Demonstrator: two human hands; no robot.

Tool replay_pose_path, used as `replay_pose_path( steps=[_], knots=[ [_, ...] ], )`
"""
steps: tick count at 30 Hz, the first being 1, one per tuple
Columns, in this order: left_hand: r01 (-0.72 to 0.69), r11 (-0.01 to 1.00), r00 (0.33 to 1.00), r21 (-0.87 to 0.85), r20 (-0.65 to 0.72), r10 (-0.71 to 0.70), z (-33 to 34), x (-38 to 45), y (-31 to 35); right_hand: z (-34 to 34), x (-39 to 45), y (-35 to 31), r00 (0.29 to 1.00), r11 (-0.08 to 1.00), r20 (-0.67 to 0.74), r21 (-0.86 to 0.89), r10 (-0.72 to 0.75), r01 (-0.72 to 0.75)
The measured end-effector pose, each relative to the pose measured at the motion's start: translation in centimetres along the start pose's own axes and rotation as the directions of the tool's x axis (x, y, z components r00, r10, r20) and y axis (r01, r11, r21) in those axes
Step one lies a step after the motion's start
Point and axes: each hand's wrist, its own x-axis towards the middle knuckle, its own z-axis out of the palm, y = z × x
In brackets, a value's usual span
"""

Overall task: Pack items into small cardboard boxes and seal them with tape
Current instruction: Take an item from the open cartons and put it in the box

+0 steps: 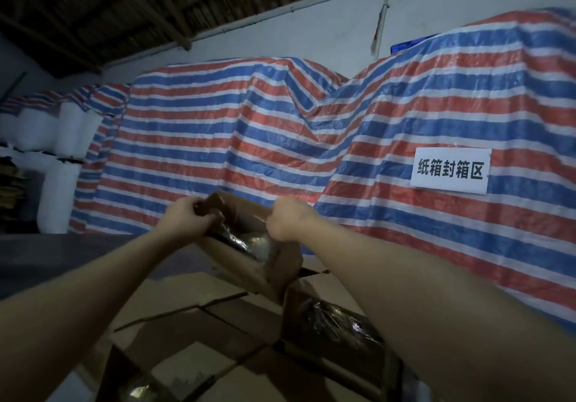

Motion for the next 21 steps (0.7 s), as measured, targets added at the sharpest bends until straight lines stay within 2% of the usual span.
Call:
replay_pose_path(
  steps=[4,8,11,15,17,21],
  knots=[
    [-0.104,0.986,0.985,-0.133,0.120,0.120,-5.4,-0.9,6.2,-6.5,-2.1,0.5,1.000,0.984,0.008,0.178,0.023,-0.024],
    [-0.150,0.947,0.964,-0.284,0.172,0.204,-7.5,-4.0,12.2,-11.8,-6.3,2.0,0.990,0.915,0.141,0.395,0.023,-0.078],
    [-0.068,0.890,0.942,-0.451,0.264,0.206,-8.1,-7.5,15.6,-13.8,-10.3,3.9,0.973,0.867,0.230,0.481,0.019,-0.131],
    [0.035,0.851,0.870,-0.524,0.435,0.233,-6.8,-13.2,17.4,-14.9,-17.1,7.2,0.928,0.810,0.369,0.530,0.048,-0.252],
    [0.068,0.815,0.869,-0.575,0.436,0.235,-4.7,-16.7,18.2,-15.2,-20.8,8.7,0.900,0.803,0.429,0.507,0.082,-0.314],
    [0.204,0.745,0.890,-0.635,0.438,0.129,0.3,-23.1,21.5,-16.4,-28.5,11.7,0.860,0.828,0.485,0.408,0.160,-0.385]
  ],
)
